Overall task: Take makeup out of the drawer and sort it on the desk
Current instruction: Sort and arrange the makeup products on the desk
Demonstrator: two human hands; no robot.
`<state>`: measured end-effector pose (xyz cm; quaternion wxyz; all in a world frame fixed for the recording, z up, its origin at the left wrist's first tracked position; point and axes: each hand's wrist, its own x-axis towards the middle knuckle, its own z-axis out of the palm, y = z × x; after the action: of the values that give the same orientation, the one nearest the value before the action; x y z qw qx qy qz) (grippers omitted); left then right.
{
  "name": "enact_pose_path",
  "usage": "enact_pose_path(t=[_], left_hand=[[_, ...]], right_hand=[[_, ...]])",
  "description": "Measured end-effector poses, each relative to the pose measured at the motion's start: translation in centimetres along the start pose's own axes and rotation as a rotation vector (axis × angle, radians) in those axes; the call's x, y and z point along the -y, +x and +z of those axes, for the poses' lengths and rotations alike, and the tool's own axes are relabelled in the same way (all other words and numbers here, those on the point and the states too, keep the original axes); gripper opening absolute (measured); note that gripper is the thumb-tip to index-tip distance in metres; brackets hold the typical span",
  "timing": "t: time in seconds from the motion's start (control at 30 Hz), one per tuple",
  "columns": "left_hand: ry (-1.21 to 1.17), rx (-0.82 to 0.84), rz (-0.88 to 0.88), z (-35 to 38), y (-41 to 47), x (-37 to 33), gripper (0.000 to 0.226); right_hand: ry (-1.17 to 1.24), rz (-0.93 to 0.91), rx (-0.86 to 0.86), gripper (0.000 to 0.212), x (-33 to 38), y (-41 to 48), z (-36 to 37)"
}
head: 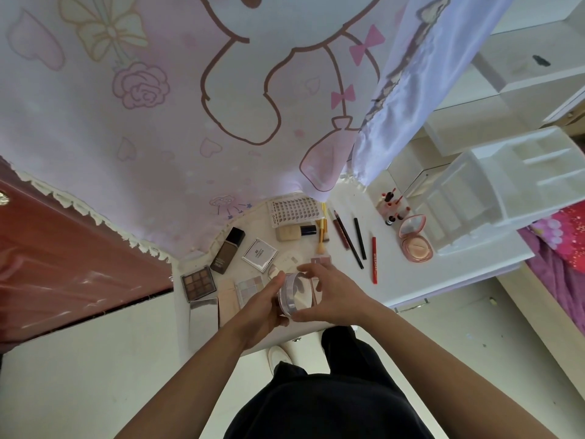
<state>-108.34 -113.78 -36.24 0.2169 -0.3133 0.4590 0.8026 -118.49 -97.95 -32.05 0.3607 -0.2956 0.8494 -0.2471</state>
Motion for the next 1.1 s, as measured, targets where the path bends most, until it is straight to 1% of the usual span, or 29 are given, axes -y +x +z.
enact_pose_path(t=[0.03, 0.07, 0.1, 0.13, 0.2, 0.23, 0.27, 0.4, 0.5, 0.6, 0.73, 0.87, 0.97, 1.1], left_hand=[[-0.002, 0.008, 0.005, 0.2, -0.1, -0.1, 0.051], [0.001, 0.018, 0.011, 0.3, -0.1, -0.2, 0.051], [0.009, 0.023, 0.013, 0.3, -0.1, -0.3, 0.051], [0.017, 0.022, 0.015, 0.3, -0.1, -0.4, 0.052], [0.027, 0.011, 0.017, 0.3, 0.0, -0.5, 0.053], [0.025, 0.006, 0.015, 0.3, 0.1, -0.6, 0.052], [0.017, 0.002, 0.015, 0.4, 0.1, -0.7, 0.052], [-0.021, 0.011, 0.002, 0.9, 0.7, -0.9, 0.055], [-0.074, 0.026, -0.022, 1.0, 1.5, -1.0, 0.056], [-0.149, -0.007, -0.048, 0.4, 2.0, -1.3, 0.058], [-0.166, -0.072, -0.071, -0.4, 2.3, -1.6, 0.055], [-0.206, -0.067, -0.082, -0.1, 2.4, -2.0, 0.053], [-0.224, -0.070, -0.083, 0.3, 2.8, -1.9, 0.054], [-0.254, -0.095, -0.085, 0.7, 3.0, -1.7, 0.057]], right_hand=[[-0.002, 0.014, -0.002, 0.108, -0.1, 0.1, 0.1], [-0.003, 0.038, -0.006, 0.111, 0.0, 0.1, 0.1], [-0.004, 0.068, -0.005, 0.107, 0.0, 0.1, 0.1], [-0.009, 0.087, -0.005, 0.099, 0.0, 0.1, 0.0], [-0.015, 0.076, -0.020, 0.082, 0.0, 0.1, -0.2], [-0.010, 0.061, -0.037, 0.077, 0.0, 0.1, -0.2], [-0.002, 0.044, -0.057, 0.076, -0.1, 0.1, -0.3], [0.001, -0.051, -0.131, 0.085, -0.9, -0.2, -0.4], [0.007, -0.123, -0.182, 0.082, -1.5, -0.9, -0.8], [0.048, -0.124, -0.246, 0.079, -2.5, -1.3, -1.9], [0.124, -0.006, -0.320, 0.081, -4.9, -0.9, -2.6], [0.214, 0.162, -0.363, 0.090, -7.7, 0.0, -2.2], [0.239, 0.239, -0.344, 0.093, -9.8, 0.9, -1.1], [0.163, 0.272, -0.273, 0.092, -12.8, 1.9, 1.0]])
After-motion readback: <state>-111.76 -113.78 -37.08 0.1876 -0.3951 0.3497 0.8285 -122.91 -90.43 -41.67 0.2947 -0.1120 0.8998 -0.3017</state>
